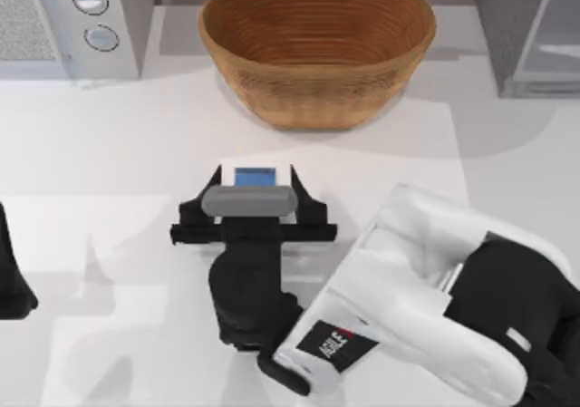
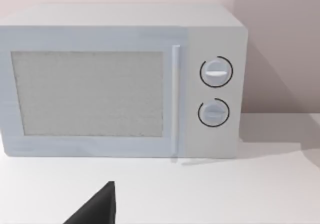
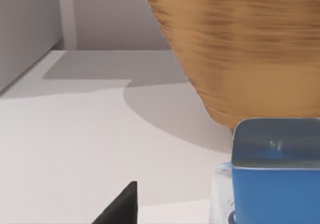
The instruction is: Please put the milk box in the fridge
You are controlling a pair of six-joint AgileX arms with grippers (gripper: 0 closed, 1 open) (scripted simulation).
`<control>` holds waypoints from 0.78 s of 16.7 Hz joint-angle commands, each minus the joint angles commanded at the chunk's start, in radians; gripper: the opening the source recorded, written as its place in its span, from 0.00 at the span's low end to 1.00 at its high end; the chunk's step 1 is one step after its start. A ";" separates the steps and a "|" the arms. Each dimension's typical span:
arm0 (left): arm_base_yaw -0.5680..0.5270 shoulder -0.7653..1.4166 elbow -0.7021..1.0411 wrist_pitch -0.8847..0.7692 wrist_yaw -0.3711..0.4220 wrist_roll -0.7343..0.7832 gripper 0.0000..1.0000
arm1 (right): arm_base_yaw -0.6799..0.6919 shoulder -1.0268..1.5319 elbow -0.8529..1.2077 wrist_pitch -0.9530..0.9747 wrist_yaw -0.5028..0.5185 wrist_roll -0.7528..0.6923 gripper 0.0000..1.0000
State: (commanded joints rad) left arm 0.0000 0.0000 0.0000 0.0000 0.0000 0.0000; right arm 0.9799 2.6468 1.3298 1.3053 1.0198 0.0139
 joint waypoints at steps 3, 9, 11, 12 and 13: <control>0.000 0.000 0.000 0.000 0.000 0.000 1.00 | 0.000 0.000 0.000 0.000 0.000 0.000 0.47; 0.000 0.000 0.000 0.000 0.000 0.000 1.00 | 0.000 0.000 0.000 0.000 0.000 0.000 0.02; 0.000 0.000 0.000 0.000 0.000 0.000 1.00 | 0.000 0.000 0.000 0.000 0.000 0.000 0.00; 0.000 0.000 0.000 0.000 0.000 0.000 1.00 | 0.000 0.000 0.000 0.000 0.000 0.000 0.00; 0.000 0.000 0.000 0.000 0.000 0.000 1.00 | 0.000 0.000 0.000 0.000 0.000 0.000 0.00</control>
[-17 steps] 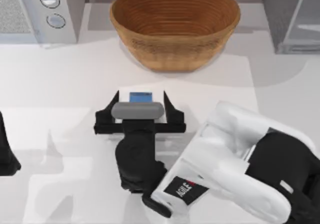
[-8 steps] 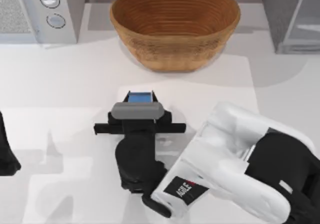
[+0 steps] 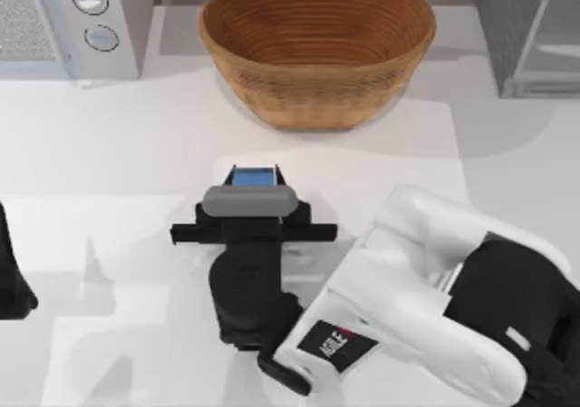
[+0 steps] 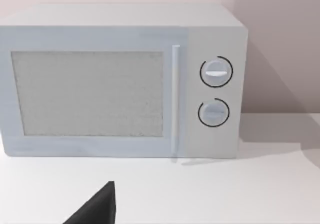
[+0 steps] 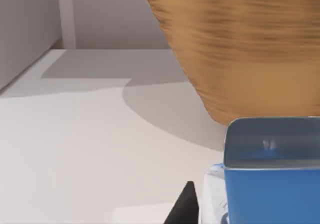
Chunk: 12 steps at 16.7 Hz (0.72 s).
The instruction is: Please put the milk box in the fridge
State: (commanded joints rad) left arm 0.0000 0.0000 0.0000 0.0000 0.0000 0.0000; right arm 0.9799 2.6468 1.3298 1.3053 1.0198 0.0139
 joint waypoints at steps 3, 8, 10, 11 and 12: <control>0.000 0.000 0.000 0.000 0.000 0.000 1.00 | 0.000 0.000 0.000 0.000 0.000 0.000 0.00; 0.000 0.000 0.000 0.000 0.000 0.000 1.00 | 0.005 -0.041 -0.009 -0.039 -0.003 0.001 0.00; 0.000 0.000 0.000 0.000 0.000 0.000 1.00 | 0.004 -0.118 -0.021 -0.113 -0.005 0.001 0.00; 0.000 0.000 0.000 0.000 0.000 0.000 1.00 | 0.003 -0.167 -0.027 -0.157 -0.006 0.002 0.00; 0.000 0.000 0.000 0.000 0.000 0.000 1.00 | 0.002 -0.221 -0.033 -0.202 -0.006 0.003 0.00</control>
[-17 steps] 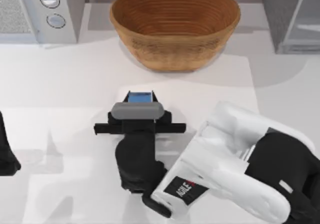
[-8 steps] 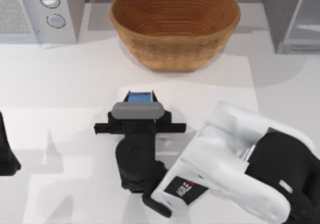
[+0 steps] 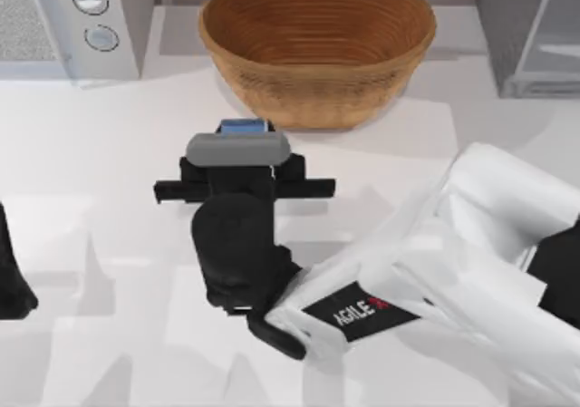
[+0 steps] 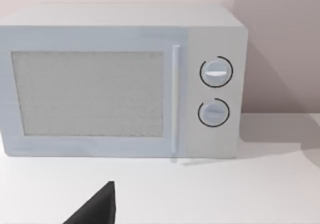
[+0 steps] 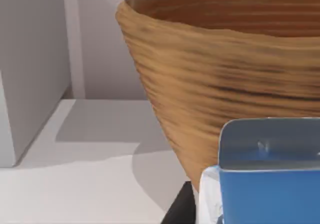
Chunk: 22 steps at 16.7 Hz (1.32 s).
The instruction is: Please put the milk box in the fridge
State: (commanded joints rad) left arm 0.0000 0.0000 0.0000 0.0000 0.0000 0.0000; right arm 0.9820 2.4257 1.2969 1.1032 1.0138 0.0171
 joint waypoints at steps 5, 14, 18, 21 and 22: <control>0.000 0.000 0.000 0.000 0.000 0.000 1.00 | 0.002 -0.210 -0.016 -0.186 0.003 0.007 0.00; 0.000 0.000 0.000 0.000 0.000 0.000 1.00 | -0.022 -0.278 -0.068 -0.239 -0.047 0.009 0.00; 0.000 0.000 0.000 0.000 0.000 0.000 1.00 | -0.120 -0.492 -0.276 -0.363 -0.215 0.008 0.00; 0.000 0.000 0.000 0.000 0.000 0.000 1.00 | -0.242 -0.755 -0.494 -0.474 -0.385 0.006 0.00; 0.000 0.000 0.000 0.000 0.000 0.000 1.00 | -0.291 -0.862 -0.568 -0.512 -0.444 0.005 0.00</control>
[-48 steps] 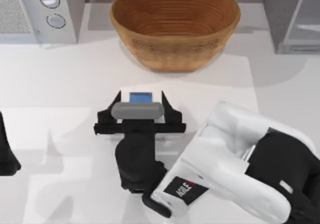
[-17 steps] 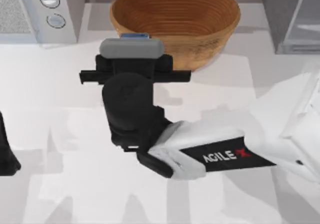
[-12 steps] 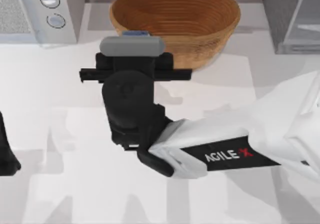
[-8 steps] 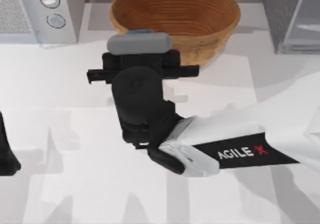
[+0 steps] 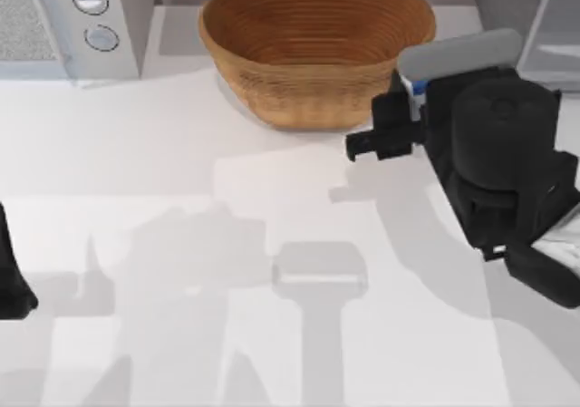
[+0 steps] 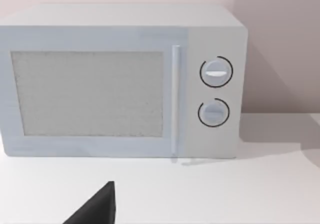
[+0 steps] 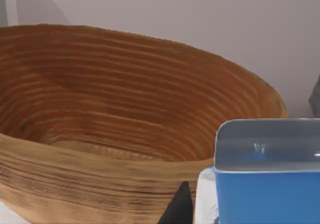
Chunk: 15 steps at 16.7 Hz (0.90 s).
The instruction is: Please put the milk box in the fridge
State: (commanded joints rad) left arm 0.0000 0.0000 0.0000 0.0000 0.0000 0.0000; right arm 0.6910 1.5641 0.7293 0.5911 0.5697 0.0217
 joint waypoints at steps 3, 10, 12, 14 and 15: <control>0.000 0.000 0.000 0.000 0.000 0.000 1.00 | -0.168 -0.369 -0.202 -0.122 -0.169 -0.004 0.00; 0.000 0.000 0.000 0.000 0.000 0.000 1.00 | -0.541 -1.200 -0.561 -0.416 -0.441 -0.025 0.00; 0.000 0.000 0.000 0.000 0.000 0.000 1.00 | -0.611 -1.355 -0.631 -0.487 -0.490 -0.027 0.00; 0.000 0.000 0.000 0.000 0.000 0.000 1.00 | -0.658 -1.467 -0.685 -0.542 -0.529 -0.026 0.00; 0.000 0.000 0.000 0.000 0.000 0.000 1.00 | -0.673 -1.508 -0.704 -0.562 -0.545 -0.024 0.00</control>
State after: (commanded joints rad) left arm 0.0000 0.0000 0.0000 0.0000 0.0000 0.0000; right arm 0.0183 0.0566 0.0257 0.0287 0.0249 -0.0027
